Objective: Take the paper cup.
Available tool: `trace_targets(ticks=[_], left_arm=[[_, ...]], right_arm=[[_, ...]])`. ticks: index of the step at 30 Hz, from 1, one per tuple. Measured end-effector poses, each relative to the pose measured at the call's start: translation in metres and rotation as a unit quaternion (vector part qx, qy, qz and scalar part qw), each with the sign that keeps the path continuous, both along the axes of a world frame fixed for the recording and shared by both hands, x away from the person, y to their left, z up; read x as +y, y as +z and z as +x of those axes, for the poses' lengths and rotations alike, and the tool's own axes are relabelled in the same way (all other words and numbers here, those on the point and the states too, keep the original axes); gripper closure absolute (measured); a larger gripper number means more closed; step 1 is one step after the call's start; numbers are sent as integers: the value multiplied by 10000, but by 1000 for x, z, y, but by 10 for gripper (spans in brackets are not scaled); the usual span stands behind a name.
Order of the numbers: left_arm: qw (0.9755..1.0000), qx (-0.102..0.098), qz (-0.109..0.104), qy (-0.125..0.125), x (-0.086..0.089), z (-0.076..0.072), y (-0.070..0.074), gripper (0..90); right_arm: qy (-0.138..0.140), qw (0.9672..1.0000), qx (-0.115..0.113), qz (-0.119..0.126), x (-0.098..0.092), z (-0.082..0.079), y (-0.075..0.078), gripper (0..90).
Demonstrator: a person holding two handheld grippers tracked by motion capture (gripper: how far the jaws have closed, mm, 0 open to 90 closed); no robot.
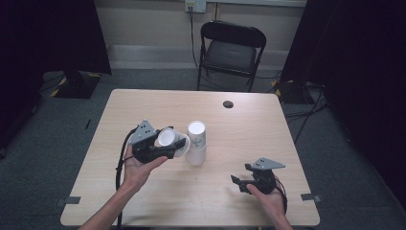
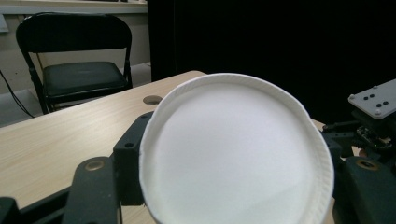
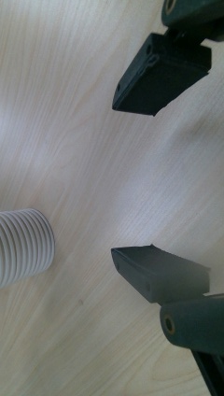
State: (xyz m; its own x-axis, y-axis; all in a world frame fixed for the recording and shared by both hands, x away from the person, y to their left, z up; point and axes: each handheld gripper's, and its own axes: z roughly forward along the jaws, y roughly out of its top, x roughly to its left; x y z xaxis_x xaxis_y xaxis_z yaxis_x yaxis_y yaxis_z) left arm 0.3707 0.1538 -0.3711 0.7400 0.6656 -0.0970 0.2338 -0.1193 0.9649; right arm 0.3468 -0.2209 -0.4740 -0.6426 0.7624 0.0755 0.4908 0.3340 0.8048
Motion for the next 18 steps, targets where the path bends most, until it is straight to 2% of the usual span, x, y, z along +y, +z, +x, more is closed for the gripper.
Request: trace_targets(ticks=[9, 18], left_arm=[[9998, 173, 4, -118, 8, -12, -6, 345], [9986, 484, -3, -215, 16, -22, -21, 345]], right_arm=[[129, 9998, -111, 44, 7, -3, 6, 234], [363, 9989, -301, 44, 24, -9, 16, 235]])
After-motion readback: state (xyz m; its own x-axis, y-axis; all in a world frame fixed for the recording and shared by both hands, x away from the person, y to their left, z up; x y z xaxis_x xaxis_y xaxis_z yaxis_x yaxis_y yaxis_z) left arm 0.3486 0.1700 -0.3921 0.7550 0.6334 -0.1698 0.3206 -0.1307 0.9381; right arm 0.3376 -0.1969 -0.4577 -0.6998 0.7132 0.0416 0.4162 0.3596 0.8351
